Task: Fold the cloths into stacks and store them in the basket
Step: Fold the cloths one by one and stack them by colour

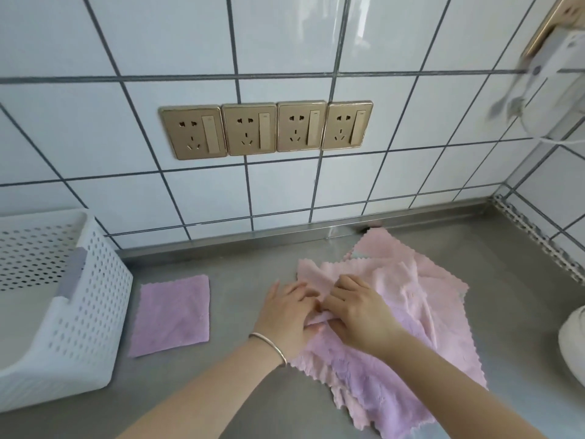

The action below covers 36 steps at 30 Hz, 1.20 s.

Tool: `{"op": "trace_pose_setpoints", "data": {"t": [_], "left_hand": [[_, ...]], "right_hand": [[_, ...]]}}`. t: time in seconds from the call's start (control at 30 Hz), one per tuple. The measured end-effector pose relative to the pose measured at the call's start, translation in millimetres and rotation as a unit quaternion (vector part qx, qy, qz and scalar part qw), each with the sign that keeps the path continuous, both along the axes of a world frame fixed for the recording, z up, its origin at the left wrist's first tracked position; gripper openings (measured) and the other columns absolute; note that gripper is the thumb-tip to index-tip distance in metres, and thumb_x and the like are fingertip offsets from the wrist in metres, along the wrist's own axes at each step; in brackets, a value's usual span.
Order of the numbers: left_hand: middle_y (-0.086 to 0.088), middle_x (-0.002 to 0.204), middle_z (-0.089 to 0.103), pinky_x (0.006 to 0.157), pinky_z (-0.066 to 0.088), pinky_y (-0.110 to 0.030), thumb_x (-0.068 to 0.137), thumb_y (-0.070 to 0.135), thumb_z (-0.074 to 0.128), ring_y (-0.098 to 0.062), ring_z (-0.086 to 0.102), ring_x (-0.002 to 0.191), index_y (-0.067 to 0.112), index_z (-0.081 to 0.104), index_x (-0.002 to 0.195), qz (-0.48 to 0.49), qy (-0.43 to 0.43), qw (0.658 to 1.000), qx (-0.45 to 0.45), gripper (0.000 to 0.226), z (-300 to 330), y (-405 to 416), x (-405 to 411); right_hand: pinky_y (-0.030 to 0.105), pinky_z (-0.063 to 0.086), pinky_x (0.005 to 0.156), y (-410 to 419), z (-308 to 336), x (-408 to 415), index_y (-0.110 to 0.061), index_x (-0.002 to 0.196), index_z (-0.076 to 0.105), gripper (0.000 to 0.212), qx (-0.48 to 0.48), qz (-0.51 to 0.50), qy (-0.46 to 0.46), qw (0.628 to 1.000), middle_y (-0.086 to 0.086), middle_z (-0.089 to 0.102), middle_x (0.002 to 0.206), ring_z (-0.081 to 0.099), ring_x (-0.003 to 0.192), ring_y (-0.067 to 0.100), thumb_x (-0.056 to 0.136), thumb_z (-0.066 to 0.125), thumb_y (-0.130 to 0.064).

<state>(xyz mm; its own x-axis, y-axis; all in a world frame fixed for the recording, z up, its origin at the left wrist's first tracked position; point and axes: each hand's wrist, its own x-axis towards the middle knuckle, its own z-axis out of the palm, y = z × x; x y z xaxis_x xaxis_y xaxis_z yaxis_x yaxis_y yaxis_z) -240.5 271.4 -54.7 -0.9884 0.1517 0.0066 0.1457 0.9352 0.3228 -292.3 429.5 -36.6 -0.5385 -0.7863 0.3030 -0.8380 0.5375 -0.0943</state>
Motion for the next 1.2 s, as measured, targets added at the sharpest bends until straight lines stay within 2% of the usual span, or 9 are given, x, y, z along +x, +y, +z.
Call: {"op": "trace_pose_setpoints", "data": {"t": [0.13, 0.3, 0.43, 0.57, 0.77, 0.93, 1.03, 1.1, 1.2], "left_hand": [[0.004, 0.066, 0.054, 0.055, 0.029, -0.027, 0.083, 0.042, 0.042, -0.026, 0.053, 0.074, 0.023, 0.059, 0.072, 0.085, -0.091, 0.979, 0.164, 0.028, 17, -24, 35], [0.005, 0.048, 0.045, 0.051, 0.025, -0.027, 0.085, 0.046, 0.049, -0.010, 0.039, 0.051, 0.029, 0.056, 0.060, 0.132, -0.070, 0.976, 0.159, 0.031, 35, -82, 93], [0.004, 0.062, 0.060, 0.057, 0.037, -0.030, 0.086, 0.033, 0.059, -0.016, 0.051, 0.059, 0.023, 0.064, 0.070, 0.210, -0.028, 0.963, 0.166, 0.019, 62, -129, 115], [0.006, 0.078, 0.072, 0.068, 0.050, -0.034, 0.078, 0.033, 0.046, -0.018, 0.064, 0.074, 0.032, 0.069, 0.083, 0.263, 0.084, 0.950, 0.145, 0.023, 103, -175, 138], [0.005, 0.087, 0.074, 0.071, 0.052, -0.029, 0.076, 0.038, 0.032, -0.021, 0.066, 0.078, 0.032, 0.068, 0.103, 0.259, 0.205, 0.939, 0.096, 0.046, 124, -199, 203], [0.049, 0.100, 0.051, 0.085, 0.030, 0.007, 0.080, 0.030, 0.035, 0.006, 0.052, 0.106, 0.040, 0.063, 0.112, 0.182, 0.082, 0.969, 0.146, 0.043, 71, -197, 262], [0.039, 0.118, 0.046, 0.094, 0.019, 0.009, 0.085, 0.014, 0.041, 0.011, 0.042, 0.118, 0.056, 0.055, 0.112, 0.167, -0.029, 0.973, 0.157, 0.052, 27, -192, 292], [0.031, 0.121, 0.044, 0.094, 0.017, 0.006, 0.090, 0.014, 0.041, 0.008, 0.043, 0.121, 0.044, 0.054, 0.120, 0.157, -0.109, 0.972, 0.139, 0.044, 5, -187, 305], [0.025, 0.122, 0.054, 0.089, 0.032, -0.006, 0.095, 0.018, 0.041, -0.003, 0.053, 0.118, 0.038, 0.056, 0.122, 0.159, -0.202, 0.958, 0.125, 0.036, -21, -180, 321]], "right_hand": [[0.021, 0.038, 0.065, 2, 34, 9, -0.022, 0.055, 0.056, 0.016, 0.027, 0.001, -0.025, 0.999, -0.008, 0.044, 0.046, 0.047, 0.052, 0.014, 0.056, 0.072, -0.024], [0.019, 0.040, 0.060, -4, 67, 14, -0.027, 0.049, 0.059, 0.038, 0.224, -0.010, 0.007, 0.974, -0.005, 0.025, 0.042, 0.046, 0.045, 0.011, 0.038, 0.083, -0.055], [0.027, 0.023, 0.071, -31, 92, 21, -0.023, 0.078, 0.063, 0.030, 0.205, -0.053, -0.030, 0.977, -0.009, 0.027, 0.058, 0.054, 0.083, 0.023, 0.084, 0.057, -0.052], [0.025, 0.029, 0.056, -59, 113, 35, -0.022, 0.052, 0.044, 0.038, 0.090, -0.044, 0.047, 0.994, -0.007, 0.040, 0.044, 0.048, 0.052, 0.024, 0.074, 0.073, -0.033], [0.014, 0.021, 0.041, -66, 115, 71, -0.019, 0.066, 0.071, 0.013, -0.037, -0.012, 0.085, 0.996, -0.003, 0.053, 0.054, 0.051, 0.055, 0.023, 0.073, 0.060, -0.018], [0.020, 0.031, 0.045, -48, 56, 112, -0.029, 0.077, 0.074, 0.033, 0.025, 0.039, -0.007, 0.999, -0.006, 0.050, 0.057, 0.047, 0.056, 0.017, 0.054, 0.078, -0.005], [0.015, 0.033, 0.045, -37, 0, 146, -0.040, 0.077, 0.072, 0.037, 0.086, 0.055, -0.104, 0.989, -0.013, 0.054, 0.066, 0.040, 0.068, 0.008, 0.051, 0.068, -0.014], [0.012, 0.040, 0.050, -34, -24, 164, -0.043, 0.076, 0.072, 0.035, 0.113, 0.053, -0.153, 0.980, -0.019, 0.063, 0.078, 0.051, 0.078, 0.002, 0.050, 0.067, -0.020], [0.018, 0.047, 0.088, -32, -48, 186, -0.034, 0.100, 0.071, 0.032, 0.193, 0.024, -0.219, 0.956, -0.020, 0.062, 0.118, 0.051, 0.116, 0.003, 0.077, 0.057, -0.018]]}}
